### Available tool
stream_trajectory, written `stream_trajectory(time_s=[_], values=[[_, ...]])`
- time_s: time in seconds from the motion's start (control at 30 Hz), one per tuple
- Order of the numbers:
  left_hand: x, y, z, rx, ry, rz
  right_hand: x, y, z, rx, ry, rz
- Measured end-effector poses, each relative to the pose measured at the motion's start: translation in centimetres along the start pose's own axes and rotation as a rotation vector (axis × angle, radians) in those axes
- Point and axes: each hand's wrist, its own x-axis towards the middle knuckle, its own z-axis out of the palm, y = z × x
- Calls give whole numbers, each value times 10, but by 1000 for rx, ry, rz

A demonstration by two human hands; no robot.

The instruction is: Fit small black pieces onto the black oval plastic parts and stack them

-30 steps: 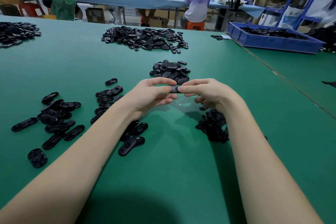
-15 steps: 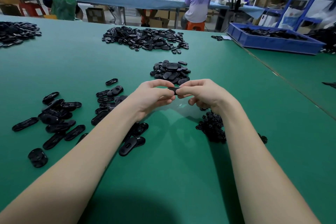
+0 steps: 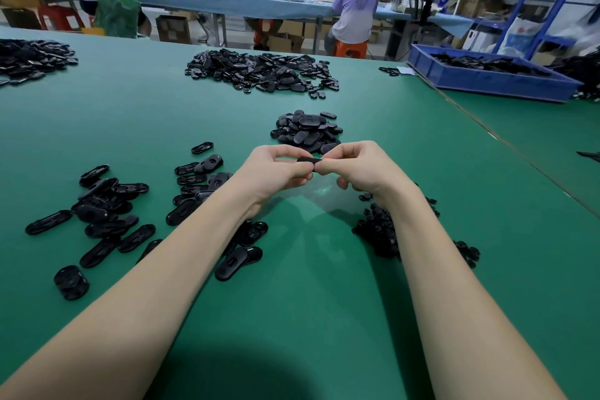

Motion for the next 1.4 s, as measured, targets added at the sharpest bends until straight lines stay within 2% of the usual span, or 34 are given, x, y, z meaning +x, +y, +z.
stream_trajectory(time_s=[0.27,0.43,0.57,0.73,0.83,0.97,1.1,1.4], values=[[-1,-2,7,45,67,-20,2,2,4,-51,45,-3],[-2,-2,2,34,54,54,5,4,4,-44,61,-29],[1,-1,-13,308,-29,216,4,8,-6,86,-30,44],[3,-9,-12,755,54,431,8,13,-7,83,-50,97],[11,-11,-13,817,117,396,10,14,-7,60,-32,127],[42,-7,-12,678,262,294,10,16,-6,-3,-43,158],[87,11,-4,634,371,232,11,16,-4,-11,-77,145],[144,21,10,799,410,145,12,17,-4,-14,-117,117]])
